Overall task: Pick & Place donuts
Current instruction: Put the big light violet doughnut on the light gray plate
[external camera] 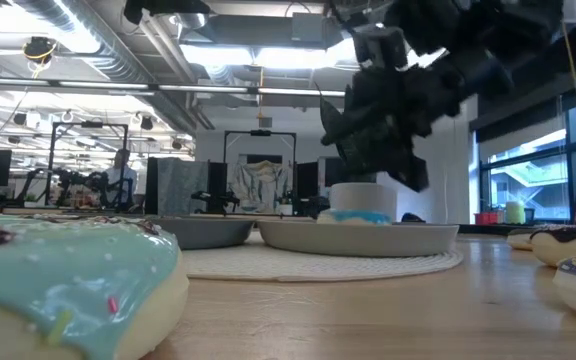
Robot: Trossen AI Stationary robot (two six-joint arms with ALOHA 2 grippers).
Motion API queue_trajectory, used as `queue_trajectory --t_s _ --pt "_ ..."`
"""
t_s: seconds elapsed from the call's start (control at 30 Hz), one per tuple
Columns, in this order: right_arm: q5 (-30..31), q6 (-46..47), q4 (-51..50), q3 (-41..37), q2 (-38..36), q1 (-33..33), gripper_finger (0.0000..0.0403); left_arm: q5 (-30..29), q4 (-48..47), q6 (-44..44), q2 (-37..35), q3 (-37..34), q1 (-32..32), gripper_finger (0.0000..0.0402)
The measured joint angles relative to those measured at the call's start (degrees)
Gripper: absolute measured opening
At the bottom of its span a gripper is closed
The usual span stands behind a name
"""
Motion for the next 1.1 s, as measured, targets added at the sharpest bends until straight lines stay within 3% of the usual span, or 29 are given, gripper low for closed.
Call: queue_trajectory --t_s 0.2,0.4,0.7,0.93,1.1 --pt "0.5 -8.9 -15.8 9.2 -1.5 0.0 0.0196 0.3 -0.8 -0.1 0.0 0.0 0.0 0.0249" --pt "1.6 -13.4 -39.9 13.6 -7.2 0.0 0.0196 5.3 -4.0 -2.9 0.0 0.0 0.0 0.0249" --pt "9.9 -11.7 -67.3 13.7 -16.5 2.7 0.0196 25.4 -4.7 -3.6 0.1 0.0 0.0 0.0249" --pt "11.2 -7.2 -73.8 13.7 -17.3 6.6 0.0196 36.9 -4.3 -12.6 3.8 0.0 -0.1 0.0249" --pt "11.2 -5.8 -78.9 13.7 -17.3 9.0 0.0196 43.5 -6.5 -20.6 9.7 0.0 -3.6 0.0243"
